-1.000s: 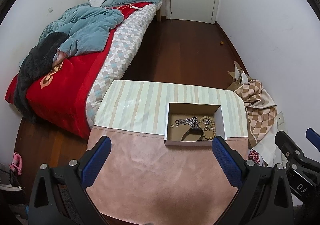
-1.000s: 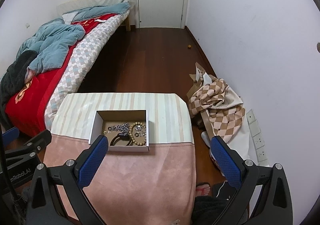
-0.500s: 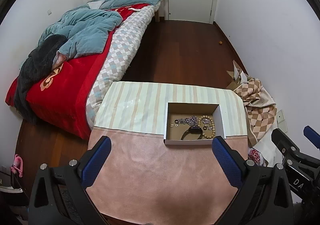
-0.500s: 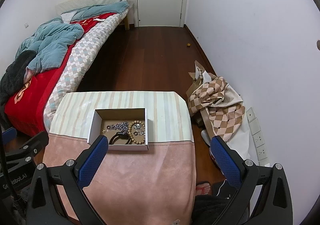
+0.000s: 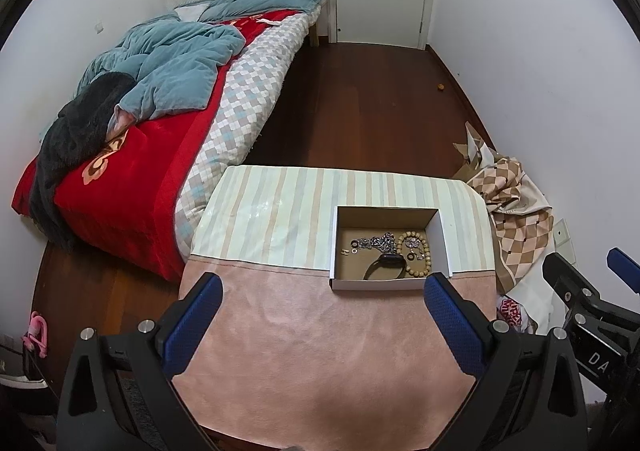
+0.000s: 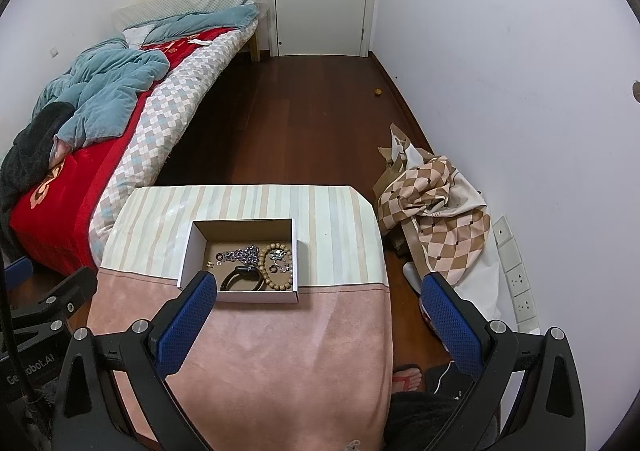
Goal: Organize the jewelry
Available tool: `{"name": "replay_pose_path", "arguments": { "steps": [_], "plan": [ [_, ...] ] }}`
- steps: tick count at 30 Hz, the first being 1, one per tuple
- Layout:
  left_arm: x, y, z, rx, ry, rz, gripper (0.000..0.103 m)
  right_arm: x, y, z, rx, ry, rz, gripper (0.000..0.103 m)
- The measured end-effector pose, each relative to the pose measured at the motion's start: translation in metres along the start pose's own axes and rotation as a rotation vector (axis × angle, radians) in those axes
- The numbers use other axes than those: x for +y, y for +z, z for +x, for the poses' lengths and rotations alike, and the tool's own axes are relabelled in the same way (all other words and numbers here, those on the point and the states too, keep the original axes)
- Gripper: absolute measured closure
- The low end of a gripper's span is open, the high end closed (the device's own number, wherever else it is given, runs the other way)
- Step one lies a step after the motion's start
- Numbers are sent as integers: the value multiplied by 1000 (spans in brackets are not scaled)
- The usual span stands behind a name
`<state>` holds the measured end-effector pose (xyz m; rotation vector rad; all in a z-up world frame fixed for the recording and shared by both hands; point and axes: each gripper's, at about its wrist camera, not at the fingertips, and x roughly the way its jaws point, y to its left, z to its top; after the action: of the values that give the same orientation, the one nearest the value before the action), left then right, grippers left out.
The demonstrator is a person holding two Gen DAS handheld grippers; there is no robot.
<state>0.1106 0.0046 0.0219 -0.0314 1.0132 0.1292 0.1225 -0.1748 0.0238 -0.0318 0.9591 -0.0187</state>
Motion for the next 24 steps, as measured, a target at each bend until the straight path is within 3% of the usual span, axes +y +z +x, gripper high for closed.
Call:
{"name": "replay_pose_path", "arguments": {
  "steps": [24],
  "plan": [
    [4, -5, -4, -5, 6, -1, 0, 2, -2, -3, 0, -1, 1, 0]
  ]
}}
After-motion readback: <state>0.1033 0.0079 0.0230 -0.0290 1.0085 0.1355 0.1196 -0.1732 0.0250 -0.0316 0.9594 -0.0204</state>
